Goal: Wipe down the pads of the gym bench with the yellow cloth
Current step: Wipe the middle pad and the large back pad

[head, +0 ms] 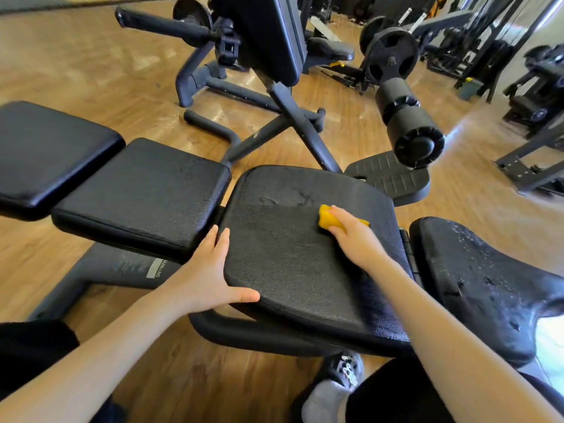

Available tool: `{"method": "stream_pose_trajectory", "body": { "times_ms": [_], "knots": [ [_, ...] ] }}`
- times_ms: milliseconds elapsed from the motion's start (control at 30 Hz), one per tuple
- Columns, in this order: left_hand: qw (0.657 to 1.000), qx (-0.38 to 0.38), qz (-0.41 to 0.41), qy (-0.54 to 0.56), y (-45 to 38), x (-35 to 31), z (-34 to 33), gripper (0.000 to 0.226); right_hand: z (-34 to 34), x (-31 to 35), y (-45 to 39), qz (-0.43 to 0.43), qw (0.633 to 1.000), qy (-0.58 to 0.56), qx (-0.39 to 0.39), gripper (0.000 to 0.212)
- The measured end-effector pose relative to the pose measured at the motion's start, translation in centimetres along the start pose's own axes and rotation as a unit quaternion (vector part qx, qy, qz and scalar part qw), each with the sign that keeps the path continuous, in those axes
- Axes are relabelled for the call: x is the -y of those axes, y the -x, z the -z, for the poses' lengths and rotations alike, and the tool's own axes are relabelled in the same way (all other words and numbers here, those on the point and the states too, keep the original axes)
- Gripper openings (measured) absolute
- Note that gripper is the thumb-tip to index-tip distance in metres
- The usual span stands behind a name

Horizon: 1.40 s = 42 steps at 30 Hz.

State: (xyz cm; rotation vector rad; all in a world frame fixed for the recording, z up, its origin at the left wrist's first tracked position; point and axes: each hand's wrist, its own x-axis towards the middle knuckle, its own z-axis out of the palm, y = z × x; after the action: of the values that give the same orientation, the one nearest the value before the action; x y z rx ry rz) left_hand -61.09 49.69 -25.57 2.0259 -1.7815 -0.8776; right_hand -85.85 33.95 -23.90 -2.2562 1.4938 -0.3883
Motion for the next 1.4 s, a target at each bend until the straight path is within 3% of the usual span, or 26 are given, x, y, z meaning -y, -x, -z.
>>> {"method": "stream_pose_trajectory", "body": {
  "times_ms": [167,300,467,567,700,867,1067,1233,1400],
  "knots": [
    [0.999,-0.042,0.005,0.014,0.0,-0.1,-0.6,0.118,3.0,-7.3,3.0,-0.144,0.984,-0.052,-0.095,0.04],
    [0.996,-0.091,0.008,0.015,-0.8,-0.1,-1.4,0.109,2.6,-7.4,1.9,-0.201,0.971,-0.003,-0.132,0.035],
    [0.985,-0.173,0.017,0.004,-2.0,-0.6,-2.0,0.088,0.4,-1.5,-2.1,-0.103,0.983,0.068,-0.133,0.029],
    [0.983,-0.181,0.009,-0.017,-2.2,-0.7,-2.1,0.087,-2.3,4.2,-4.8,0.003,0.991,0.112,-0.072,0.028],
    [0.987,-0.161,0.008,-0.019,-2.1,-0.4,-1.9,0.089,-7.0,11.2,-7.2,0.123,0.985,0.107,0.052,0.044],
    [0.987,-0.157,0.026,-0.035,-2.3,-0.9,-1.7,0.089,-6.6,9.7,-7.5,0.146,0.985,0.034,0.082,0.045],
    [0.99,-0.125,0.051,-0.041,-3.6,-1.4,-0.9,0.088,-1.0,0.2,-6.6,0.031,0.999,0.02,-0.009,0.043],
    [0.986,-0.149,0.055,-0.048,-3.9,-1.7,-1.2,0.085,2.8,-8.4,-4.1,-0.134,0.984,-0.034,-0.116,0.04],
    [0.979,-0.189,0.067,-0.041,-4.1,-2.0,-1.5,0.082,3.1,-9.6,-5.1,-0.209,0.965,-0.01,-0.159,0.035]
  ]
}}
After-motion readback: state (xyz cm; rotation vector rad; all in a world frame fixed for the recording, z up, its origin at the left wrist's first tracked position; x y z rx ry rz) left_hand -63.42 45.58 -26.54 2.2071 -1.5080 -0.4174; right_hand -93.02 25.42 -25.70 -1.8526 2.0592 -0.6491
